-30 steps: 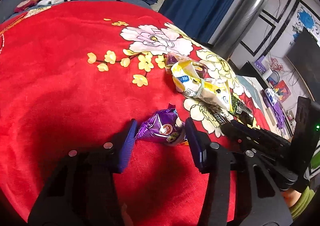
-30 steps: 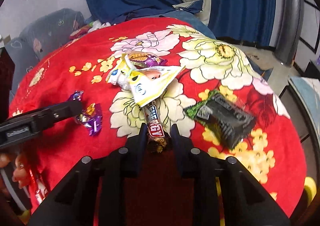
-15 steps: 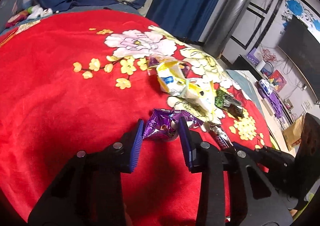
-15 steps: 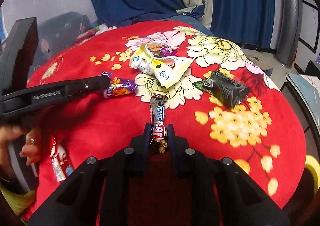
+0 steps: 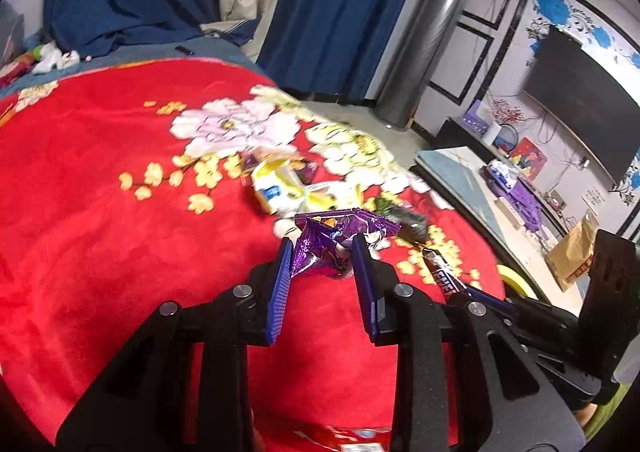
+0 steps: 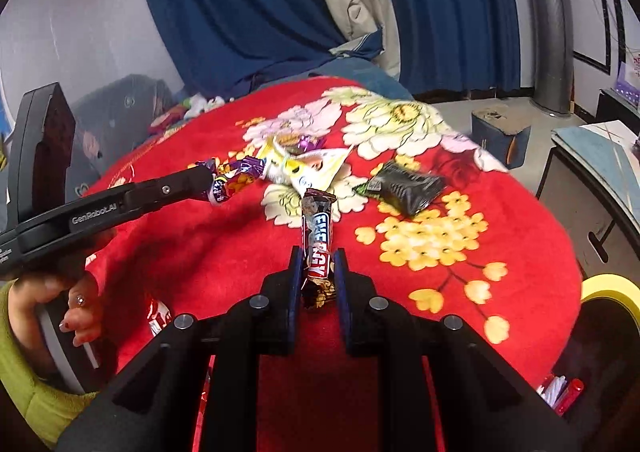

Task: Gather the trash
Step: 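Carry the purple wrapper and candy bar over the trash bin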

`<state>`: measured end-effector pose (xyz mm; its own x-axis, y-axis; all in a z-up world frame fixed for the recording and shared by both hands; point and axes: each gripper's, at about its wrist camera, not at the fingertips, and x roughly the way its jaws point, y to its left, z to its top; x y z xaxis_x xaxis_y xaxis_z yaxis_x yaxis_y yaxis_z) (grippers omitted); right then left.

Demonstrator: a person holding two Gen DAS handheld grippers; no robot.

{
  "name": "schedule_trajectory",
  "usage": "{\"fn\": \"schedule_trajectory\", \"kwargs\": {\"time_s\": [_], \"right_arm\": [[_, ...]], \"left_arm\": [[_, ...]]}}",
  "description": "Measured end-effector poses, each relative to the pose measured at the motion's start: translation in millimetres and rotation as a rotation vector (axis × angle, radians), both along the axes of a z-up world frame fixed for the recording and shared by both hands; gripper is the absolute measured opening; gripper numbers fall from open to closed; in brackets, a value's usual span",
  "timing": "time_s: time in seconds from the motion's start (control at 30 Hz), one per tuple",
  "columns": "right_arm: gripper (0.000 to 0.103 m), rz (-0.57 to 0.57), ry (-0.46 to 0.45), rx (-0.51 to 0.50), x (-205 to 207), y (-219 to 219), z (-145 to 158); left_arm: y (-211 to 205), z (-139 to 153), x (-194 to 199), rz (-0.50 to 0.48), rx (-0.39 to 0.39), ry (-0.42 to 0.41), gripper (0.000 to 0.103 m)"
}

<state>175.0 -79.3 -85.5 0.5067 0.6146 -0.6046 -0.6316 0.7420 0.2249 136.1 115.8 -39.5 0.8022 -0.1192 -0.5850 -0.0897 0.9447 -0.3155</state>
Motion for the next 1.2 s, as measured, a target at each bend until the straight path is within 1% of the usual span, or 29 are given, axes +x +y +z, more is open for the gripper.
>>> {"fn": "schedule_trajectory", "kwargs": {"time_s": [0.27,0.43,0.63,0.93,1.2], "right_arm": [[0.015,-0.052,-0.04,0.036,-3,-25,20],[0.015,-0.099,-0.063,0.069,-6,-53,32],[0.015,-0.161,-0.083,0.074,-7,-86,40],[0.015,-0.269,-0.086,0.073,-15,-148,38],[0.015,-0.351,-0.087,0.087,-19,-193,33]], "left_arm": [[-20,20,-7,-0.051,0.01,-0.057,0.023],[-36,29,-12,-0.075,0.03,-0.081,0.023],[-65,39,-20,-0.127,0.052,-0.116,0.023],[-107,38,-24,-0.221,0.083,-0.129,0.023],[-137,29,-22,-0.271,0.113,-0.109,0.023]]}}
